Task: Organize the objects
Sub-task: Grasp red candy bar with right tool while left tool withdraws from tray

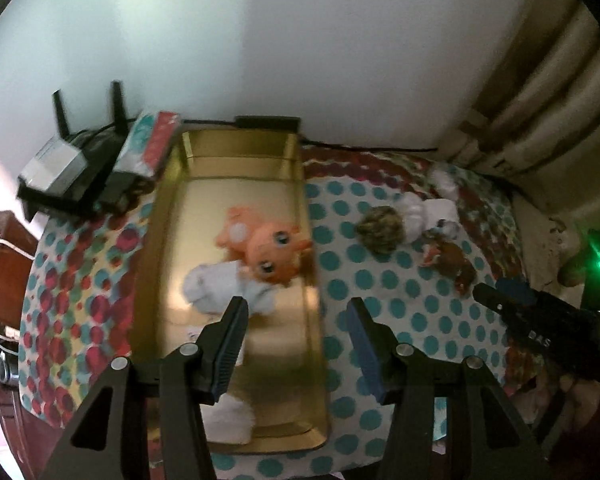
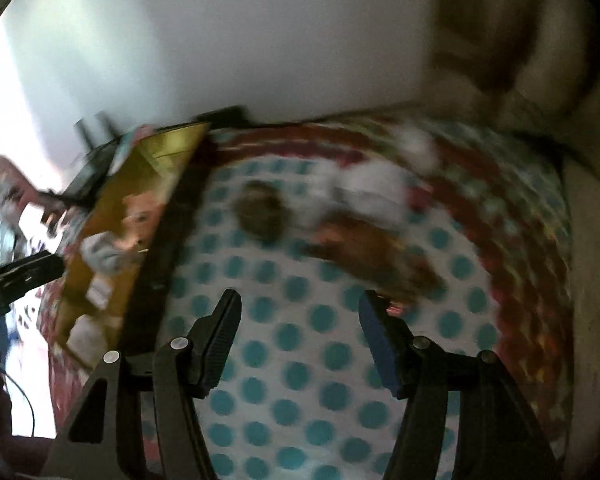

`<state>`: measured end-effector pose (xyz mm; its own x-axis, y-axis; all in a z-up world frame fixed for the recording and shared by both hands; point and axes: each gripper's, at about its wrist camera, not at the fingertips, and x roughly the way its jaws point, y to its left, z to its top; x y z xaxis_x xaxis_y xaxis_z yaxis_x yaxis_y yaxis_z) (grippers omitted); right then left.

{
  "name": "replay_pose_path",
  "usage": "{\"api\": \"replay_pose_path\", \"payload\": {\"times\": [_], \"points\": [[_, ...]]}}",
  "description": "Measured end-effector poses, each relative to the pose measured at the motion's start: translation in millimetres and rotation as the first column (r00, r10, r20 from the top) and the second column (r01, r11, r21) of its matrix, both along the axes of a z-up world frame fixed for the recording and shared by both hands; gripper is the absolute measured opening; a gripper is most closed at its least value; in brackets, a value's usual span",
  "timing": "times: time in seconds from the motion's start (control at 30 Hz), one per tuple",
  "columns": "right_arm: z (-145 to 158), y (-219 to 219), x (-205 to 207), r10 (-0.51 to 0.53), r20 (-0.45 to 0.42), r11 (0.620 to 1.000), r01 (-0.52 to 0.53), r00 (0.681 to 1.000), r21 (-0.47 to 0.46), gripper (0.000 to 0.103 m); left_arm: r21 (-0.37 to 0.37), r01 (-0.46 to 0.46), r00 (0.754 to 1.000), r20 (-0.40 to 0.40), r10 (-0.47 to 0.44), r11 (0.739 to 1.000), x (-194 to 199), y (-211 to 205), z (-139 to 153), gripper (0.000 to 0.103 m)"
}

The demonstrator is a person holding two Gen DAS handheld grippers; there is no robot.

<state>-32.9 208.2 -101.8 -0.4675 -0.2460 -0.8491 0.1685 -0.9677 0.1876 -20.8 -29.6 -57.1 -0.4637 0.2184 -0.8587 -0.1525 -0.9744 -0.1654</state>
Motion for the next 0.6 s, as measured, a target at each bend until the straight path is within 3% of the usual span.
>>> {"api": "replay_pose_path", "payload": {"times": [0.17, 0.43, 0.6], "points": [[-15.4, 35.8, -8.9, -0.091, 0.021, 0.995, 0.091, 0.996, 0.036, 0.057, -0.012, 0.032, 0.999, -0.007, -0.032, 0.999, -5.9, 24.0, 1.6, 0.053], [-37.6, 55.5, -24.1, -0.117, 0.075, 0.993, 0.118, 0.990, -0.001, 0.055, -0.043, 0.043, 0.999, -0.006, -0.043, 0.998, -9.1, 43.7, 1.7, 0.053], [-50.6, 56.8, -33.0, -0.135, 0.121, 0.991, 0.137, 0.983, -0.007, 0.045, -0.055, 0.036, 0.999, 0.003, -0.036, 0.998, -10.5, 47.2, 0.4, 0.053]]}}
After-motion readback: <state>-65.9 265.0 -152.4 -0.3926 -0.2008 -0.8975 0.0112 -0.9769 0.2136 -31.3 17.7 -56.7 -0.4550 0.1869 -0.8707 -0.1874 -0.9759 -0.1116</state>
